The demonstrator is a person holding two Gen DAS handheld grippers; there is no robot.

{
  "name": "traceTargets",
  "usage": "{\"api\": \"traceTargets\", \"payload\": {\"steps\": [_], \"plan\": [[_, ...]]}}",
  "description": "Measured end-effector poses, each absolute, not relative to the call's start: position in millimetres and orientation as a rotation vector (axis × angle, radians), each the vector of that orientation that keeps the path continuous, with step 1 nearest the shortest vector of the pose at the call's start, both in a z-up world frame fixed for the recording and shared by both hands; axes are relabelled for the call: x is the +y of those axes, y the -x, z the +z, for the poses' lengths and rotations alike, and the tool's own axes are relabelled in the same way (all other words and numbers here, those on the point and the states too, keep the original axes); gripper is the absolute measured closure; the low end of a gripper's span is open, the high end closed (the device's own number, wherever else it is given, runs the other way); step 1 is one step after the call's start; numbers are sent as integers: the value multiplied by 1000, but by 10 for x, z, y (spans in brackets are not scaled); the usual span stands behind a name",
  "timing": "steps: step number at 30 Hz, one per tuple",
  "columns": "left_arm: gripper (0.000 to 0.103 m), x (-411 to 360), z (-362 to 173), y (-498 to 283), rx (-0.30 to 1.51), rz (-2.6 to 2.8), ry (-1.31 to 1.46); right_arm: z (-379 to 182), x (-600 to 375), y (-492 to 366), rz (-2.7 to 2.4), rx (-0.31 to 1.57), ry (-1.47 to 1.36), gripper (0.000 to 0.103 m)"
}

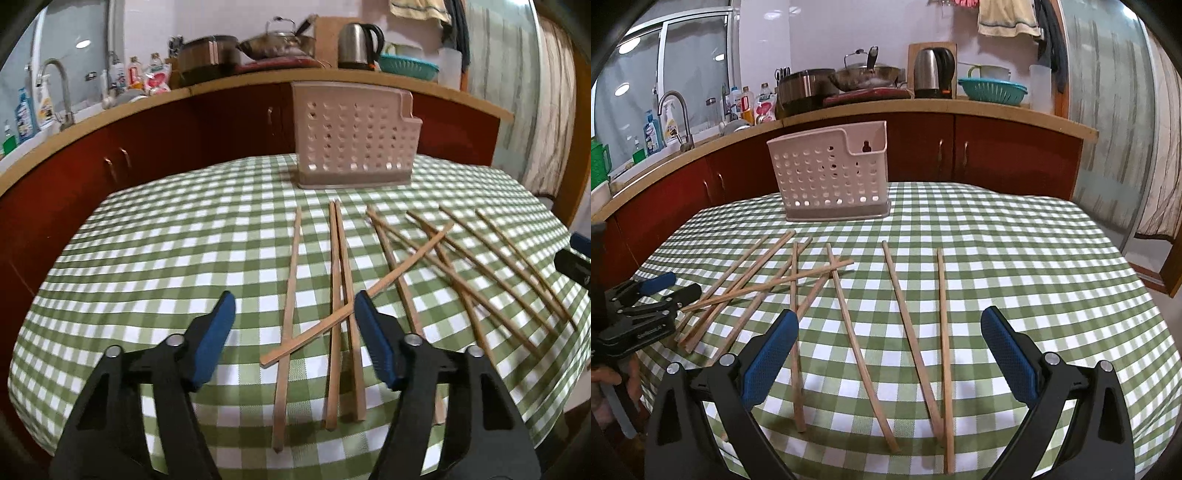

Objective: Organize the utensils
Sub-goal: 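Lower the left tool and grasp a wooden chopstick while the right tool grasps another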

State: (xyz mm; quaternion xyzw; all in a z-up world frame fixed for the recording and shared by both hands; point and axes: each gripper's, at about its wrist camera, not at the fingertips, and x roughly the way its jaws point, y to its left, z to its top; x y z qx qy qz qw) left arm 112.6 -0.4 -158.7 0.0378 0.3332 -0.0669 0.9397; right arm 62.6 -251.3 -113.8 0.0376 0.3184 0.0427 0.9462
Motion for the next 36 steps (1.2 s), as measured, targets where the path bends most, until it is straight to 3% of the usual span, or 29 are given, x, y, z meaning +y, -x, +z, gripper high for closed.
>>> {"api": "traceTargets", "payload": {"steps": [6, 14, 18, 30, 36], "plan": [[48, 49, -1755, -1220, 738, -160, -110, -1196, -2528, -694, 100, 663, -90, 7], [82, 0, -1788, -1192, 767, -273, -77, -1212, -2524, -723, 104, 665, -94, 7], [88, -77, -1784, -1155, 767, -274, -99, -1194, -2524, -725, 100, 656, -97, 7], [90, -37, -1756, -1051, 773, -271, -97, -1203, -2512, -719, 108, 661, -100, 7], [96, -32, -1748, -1003, 759, -290, -100, -1201, -2506, -706, 110, 661, -100, 7]]}}
